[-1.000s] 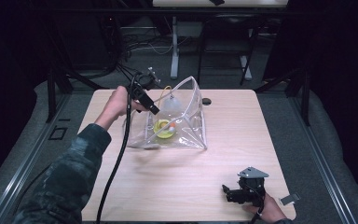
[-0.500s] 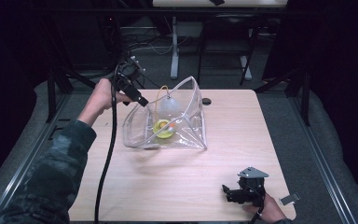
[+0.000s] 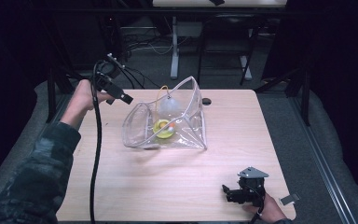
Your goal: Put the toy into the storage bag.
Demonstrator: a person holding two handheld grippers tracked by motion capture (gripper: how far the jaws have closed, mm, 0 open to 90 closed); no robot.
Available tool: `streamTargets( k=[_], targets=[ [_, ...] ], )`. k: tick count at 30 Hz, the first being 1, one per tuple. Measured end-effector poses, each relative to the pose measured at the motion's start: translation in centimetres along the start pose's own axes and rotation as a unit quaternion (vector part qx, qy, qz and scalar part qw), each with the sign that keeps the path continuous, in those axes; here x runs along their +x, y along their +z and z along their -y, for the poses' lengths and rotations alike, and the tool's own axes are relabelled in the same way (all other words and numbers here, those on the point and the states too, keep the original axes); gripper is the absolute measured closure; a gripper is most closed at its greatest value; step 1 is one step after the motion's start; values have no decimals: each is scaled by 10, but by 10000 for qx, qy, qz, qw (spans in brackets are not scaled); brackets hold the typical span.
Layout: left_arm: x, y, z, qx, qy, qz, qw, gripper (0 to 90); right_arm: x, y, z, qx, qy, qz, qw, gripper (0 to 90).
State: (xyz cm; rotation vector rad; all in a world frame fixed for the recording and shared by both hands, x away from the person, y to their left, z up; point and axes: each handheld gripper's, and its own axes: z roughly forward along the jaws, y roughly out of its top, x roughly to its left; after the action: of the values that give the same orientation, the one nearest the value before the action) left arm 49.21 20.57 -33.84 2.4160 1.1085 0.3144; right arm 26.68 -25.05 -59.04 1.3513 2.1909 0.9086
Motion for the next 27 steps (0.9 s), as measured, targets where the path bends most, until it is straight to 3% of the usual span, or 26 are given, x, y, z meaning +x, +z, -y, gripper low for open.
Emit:
streamTargets(
  k=[11,17,21,23,25,27],
  targets=[
    [28,8,38,-247,-517,166,9982,0,0,0,0,-2,-2,2,10000,0],
    [37,22,60,-181,-731,164,9970,0,0,0,0,-9,2,7,10000,0],
    [42,31,75,-212,-943,202,9951,0,0,0,0,-23,15,-4,10000,0],
    [46,35,82,-278,-1166,319,9923,0,0,0,0,-31,22,-1,10000,0],
    [47,38,90,-307,-1185,160,9924,0,0,0,0,-25,17,-3,10000,0],
    [49,44,99,-332,-1276,159,9911,0,0,0,0,-15,21,-4,10000,0]
  ],
)
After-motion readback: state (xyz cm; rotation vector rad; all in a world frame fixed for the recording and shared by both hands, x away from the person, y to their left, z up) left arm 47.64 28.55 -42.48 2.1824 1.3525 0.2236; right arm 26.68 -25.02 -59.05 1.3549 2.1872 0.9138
